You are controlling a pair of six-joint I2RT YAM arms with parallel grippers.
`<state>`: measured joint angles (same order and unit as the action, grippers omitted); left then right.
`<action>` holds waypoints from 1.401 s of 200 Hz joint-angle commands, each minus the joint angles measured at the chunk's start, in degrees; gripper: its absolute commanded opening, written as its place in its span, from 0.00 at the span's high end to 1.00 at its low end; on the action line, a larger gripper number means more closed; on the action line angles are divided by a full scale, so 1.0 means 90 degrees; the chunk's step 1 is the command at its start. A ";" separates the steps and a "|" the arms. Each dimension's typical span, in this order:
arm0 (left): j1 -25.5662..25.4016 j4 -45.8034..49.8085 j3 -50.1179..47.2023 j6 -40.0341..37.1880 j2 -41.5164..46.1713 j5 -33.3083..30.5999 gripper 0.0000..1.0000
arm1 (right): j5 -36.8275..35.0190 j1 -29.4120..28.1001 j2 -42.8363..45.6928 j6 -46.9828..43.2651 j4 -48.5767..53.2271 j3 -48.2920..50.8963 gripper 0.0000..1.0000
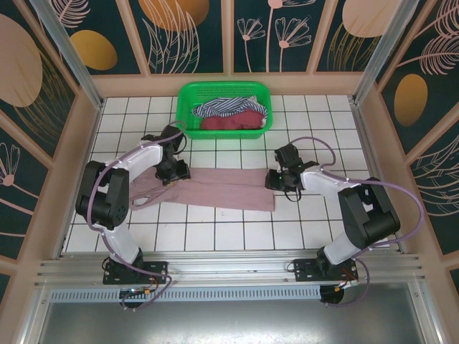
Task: Fold and stack the tank tops
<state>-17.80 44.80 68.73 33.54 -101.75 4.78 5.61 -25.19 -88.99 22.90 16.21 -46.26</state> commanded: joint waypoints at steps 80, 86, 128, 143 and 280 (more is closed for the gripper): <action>0.1619 0.0947 -0.1745 0.0037 0.2204 -0.1074 0.42 | 0.0112 -0.0124 0.1365 -0.0056 0.0891 0.0025 0.54; 0.1663 0.0938 -0.1833 -0.0019 0.2171 -0.1195 0.42 | 0.0137 -0.0157 0.1438 -0.0030 0.0922 0.0072 0.54; 0.1890 0.0589 -0.2159 -0.0088 0.2138 -0.1811 0.43 | 0.0177 -0.0368 0.1846 0.0168 0.0992 0.0395 0.51; 0.1919 0.0396 -0.2309 -0.0090 0.2092 -0.1703 0.44 | 0.0197 -0.0431 0.1918 0.0210 0.0982 0.0489 0.51; 0.1968 0.0744 -0.1632 -0.0226 0.1867 -0.1955 0.89 | 0.0493 -0.0638 0.2007 0.0260 0.0647 0.0583 0.50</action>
<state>-0.62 46.33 49.32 33.28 -85.45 -11.07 7.64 -29.19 -72.23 24.36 24.16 -42.19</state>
